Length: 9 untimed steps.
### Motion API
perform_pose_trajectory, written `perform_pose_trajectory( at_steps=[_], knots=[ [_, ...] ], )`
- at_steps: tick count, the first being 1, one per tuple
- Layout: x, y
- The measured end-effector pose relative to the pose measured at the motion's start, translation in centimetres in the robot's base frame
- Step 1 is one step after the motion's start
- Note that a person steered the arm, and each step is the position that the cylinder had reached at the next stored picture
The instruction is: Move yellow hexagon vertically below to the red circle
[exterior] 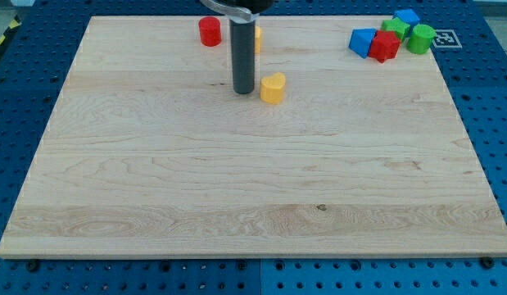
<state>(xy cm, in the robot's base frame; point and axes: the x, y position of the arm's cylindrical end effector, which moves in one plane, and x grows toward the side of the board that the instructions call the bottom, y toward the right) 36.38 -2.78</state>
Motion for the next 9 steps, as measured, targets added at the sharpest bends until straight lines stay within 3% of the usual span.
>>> perform_pose_trajectory(
  at_steps=[2,4,8,9],
  knots=[
    [-2.7,0.0],
    [-3.9,6.7],
    [-11.5,5.7],
    [-13.4,2.9]
  ],
)
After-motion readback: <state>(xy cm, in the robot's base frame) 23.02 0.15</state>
